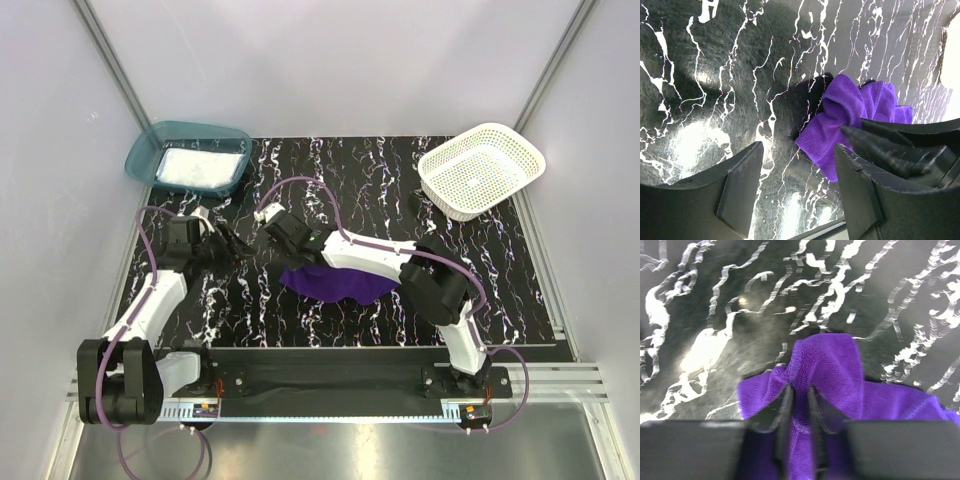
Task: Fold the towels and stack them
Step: Flatten out the crumpled towel
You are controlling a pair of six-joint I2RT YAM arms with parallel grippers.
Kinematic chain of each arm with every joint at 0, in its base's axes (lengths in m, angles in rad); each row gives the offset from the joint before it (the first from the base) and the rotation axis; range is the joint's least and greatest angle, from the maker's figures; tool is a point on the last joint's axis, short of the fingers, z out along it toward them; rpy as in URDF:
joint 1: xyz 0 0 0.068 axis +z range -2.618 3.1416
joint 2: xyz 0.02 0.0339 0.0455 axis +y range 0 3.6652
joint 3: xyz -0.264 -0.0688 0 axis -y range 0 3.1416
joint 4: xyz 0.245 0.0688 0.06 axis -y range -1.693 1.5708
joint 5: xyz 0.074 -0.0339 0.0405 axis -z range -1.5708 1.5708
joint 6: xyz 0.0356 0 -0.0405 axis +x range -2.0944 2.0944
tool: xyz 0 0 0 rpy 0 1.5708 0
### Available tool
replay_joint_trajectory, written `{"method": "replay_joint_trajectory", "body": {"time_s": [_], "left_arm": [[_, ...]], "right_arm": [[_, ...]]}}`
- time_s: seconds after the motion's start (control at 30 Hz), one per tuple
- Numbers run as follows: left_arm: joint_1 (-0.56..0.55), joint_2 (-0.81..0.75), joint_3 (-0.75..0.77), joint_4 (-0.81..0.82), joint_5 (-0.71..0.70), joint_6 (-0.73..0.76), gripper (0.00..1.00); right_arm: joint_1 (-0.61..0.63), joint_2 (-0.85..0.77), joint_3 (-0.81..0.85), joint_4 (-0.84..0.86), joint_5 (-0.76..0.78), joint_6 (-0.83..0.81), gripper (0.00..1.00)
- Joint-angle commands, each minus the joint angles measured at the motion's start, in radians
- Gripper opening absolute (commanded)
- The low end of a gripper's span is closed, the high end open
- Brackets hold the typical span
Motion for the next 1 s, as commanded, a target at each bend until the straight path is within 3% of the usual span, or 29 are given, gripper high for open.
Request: {"method": "replay_joint_trajectory", "body": {"time_s": [0.0, 0.13, 0.27, 0.43, 0.63, 0.67, 0.7, 0.83, 0.97], "left_arm": [[0.006, -0.01, -0.003, 0.046, 0.03, 0.013, 0.64], [0.006, -0.011, -0.011, 0.084, 0.06, 0.016, 0.64], [0.006, 0.003, -0.025, 0.115, 0.088, 0.007, 0.64], [-0.028, 0.033, -0.03, 0.13, 0.091, 0.004, 0.65], [-0.072, 0.058, -0.028, 0.155, 0.065, -0.01, 0.65], [-0.086, 0.064, -0.023, 0.156, 0.062, -0.012, 0.65], [-0.094, 0.067, -0.02, 0.161, 0.064, -0.01, 0.65], [-0.131, 0.096, 0.012, 0.159, 0.054, 0.008, 0.65], [-0.177, 0.083, 0.055, 0.136, 0.018, 0.051, 0.65]], "right_arm": [[0.002, -0.045, 0.008, 0.0, 0.145, 0.005, 0.19], [-0.001, -0.092, -0.014, -0.021, 0.159, 0.026, 0.2], [-0.04, -0.154, -0.067, 0.016, 0.076, 0.065, 0.23], [-0.095, -0.2, -0.158, 0.072, -0.007, 0.095, 0.34], [-0.146, -0.229, -0.227, 0.132, -0.104, 0.114, 0.32], [-0.15, -0.23, -0.233, 0.141, -0.122, 0.112, 0.1], [-0.155, -0.232, -0.244, 0.146, -0.134, 0.112, 0.0], [-0.236, -0.299, -0.239, 0.102, -0.136, 0.118, 0.0], [-0.273, -0.416, -0.091, -0.181, -0.175, 0.015, 0.0]]}}
